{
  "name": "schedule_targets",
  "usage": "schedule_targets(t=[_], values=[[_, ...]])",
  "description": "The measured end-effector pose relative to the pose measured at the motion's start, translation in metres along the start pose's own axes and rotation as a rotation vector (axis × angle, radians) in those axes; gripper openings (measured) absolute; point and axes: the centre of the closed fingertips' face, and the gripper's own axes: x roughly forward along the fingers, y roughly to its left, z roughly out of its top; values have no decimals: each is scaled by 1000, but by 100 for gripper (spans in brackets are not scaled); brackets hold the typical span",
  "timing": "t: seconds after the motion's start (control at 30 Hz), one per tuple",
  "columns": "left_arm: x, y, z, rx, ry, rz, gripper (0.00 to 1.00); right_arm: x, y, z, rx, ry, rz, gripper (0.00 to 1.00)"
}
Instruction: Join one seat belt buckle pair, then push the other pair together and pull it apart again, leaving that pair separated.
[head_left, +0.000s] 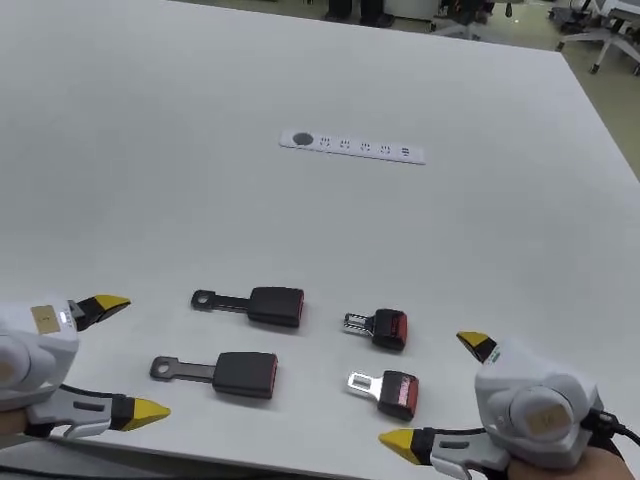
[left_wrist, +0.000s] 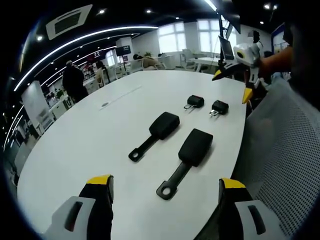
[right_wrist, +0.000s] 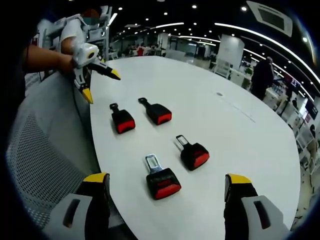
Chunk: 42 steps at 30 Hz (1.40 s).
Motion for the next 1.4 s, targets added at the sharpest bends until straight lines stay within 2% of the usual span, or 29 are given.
schedule_targets(t=[0.37, 0.53, 0.6, 0.7, 0.77, 0.9, 1.03, 1.2, 1.33, 1.4], values=[[-1, -3, 2, 11, 1, -6, 89, -2, 4, 3, 3, 5, 1, 94], [-1, -5, 3, -9, -10, -23, 89, -3, 4, 4, -25, 0, 6, 94], [-1, -7, 1, 0, -1, -31, 89, -4, 4, 2, -60, 13, 3, 94], [-1, -9, -1, 19, 12, -38, 88, -4, 1, 0, -58, 12, 4, 93], [-2, -8, -3, 51, 30, -27, 87, -4, 1, -1, -57, 15, 6, 92], [-4, -7, -1, 42, 30, -16, 86, -2, 3, -4, -65, 29, 15, 90], [-2, -10, -4, 41, 42, -31, 86, -2, 4, -6, -70, 45, 24, 84], [-1, -15, -6, 41, 52, -50, 85, 0, 3, -6, -72, 43, 25, 83], [-4, -16, -2, 8, 39, -64, 82, 2, 2, -7, -72, 38, 27, 81], [-4, -16, -5, 16, 56, -64, 81, 2, 1, -7, -76, 36, 28, 79]])
